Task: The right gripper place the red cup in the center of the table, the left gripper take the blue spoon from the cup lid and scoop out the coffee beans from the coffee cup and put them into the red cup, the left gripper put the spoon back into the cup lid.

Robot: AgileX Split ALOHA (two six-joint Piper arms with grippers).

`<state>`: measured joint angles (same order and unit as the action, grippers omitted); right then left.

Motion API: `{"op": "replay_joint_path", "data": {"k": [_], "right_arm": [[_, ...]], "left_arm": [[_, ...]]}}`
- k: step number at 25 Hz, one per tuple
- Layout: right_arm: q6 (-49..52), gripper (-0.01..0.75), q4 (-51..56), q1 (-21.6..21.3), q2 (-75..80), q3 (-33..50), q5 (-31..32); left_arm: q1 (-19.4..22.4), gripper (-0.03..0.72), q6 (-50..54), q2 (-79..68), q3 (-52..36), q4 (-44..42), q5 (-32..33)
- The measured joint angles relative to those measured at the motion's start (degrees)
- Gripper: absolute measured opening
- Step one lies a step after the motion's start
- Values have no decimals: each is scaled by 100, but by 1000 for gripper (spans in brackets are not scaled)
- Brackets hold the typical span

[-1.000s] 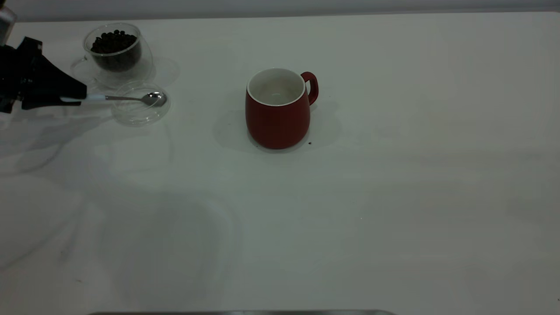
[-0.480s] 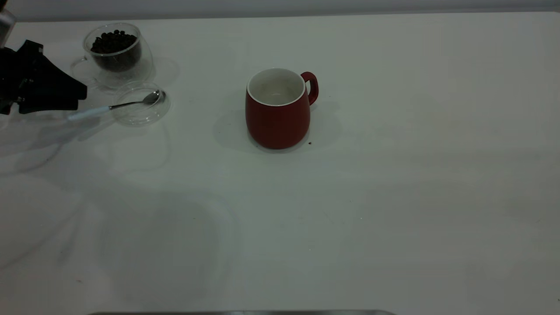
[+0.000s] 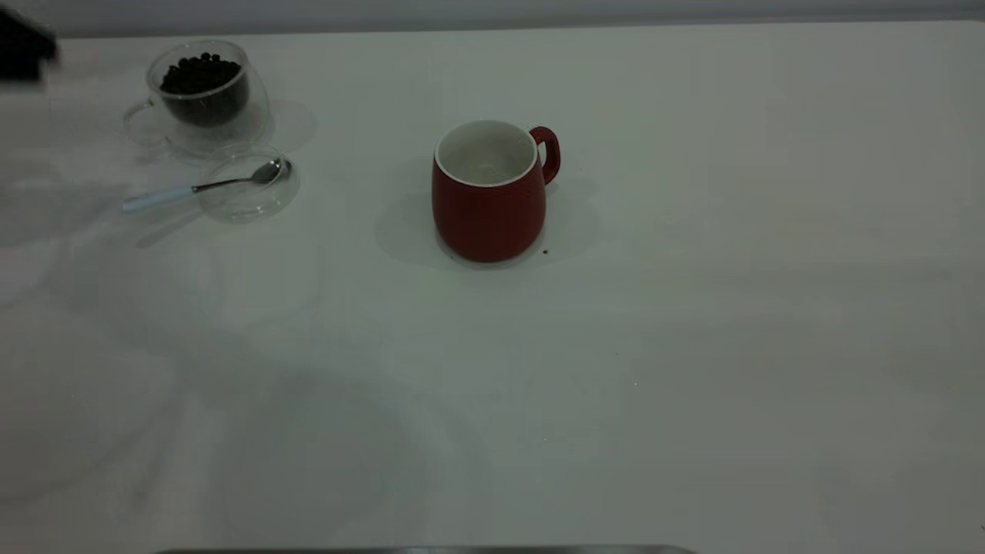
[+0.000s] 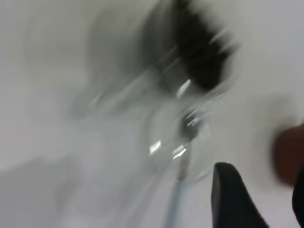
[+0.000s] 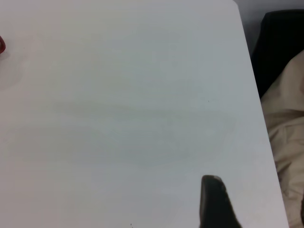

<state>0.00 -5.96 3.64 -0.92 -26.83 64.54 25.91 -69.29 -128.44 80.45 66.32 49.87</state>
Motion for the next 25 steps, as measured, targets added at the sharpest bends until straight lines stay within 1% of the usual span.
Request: {"op": "replay_joint_path", "data": {"k": [7, 16, 18, 21, 25], "right_arm": [[0, 457, 0, 0, 0, 0, 0], [0, 457, 0, 0, 0, 0, 0], [0, 457, 0, 0, 0, 0, 0], [0, 457, 0, 0, 0, 0, 0], [0, 457, 0, 0, 0, 0, 0]], "left_arm": [[15, 377, 525, 2170, 0, 379, 364], [-14, 377, 1429, 4610, -10, 357, 860], [-67, 377, 1670, 5028, -10, 198, 1063], [-217, 377, 2115, 5687, -10, -367, 1314], [-348, 377, 3239, 6507, -10, -1549, 1481]]}}
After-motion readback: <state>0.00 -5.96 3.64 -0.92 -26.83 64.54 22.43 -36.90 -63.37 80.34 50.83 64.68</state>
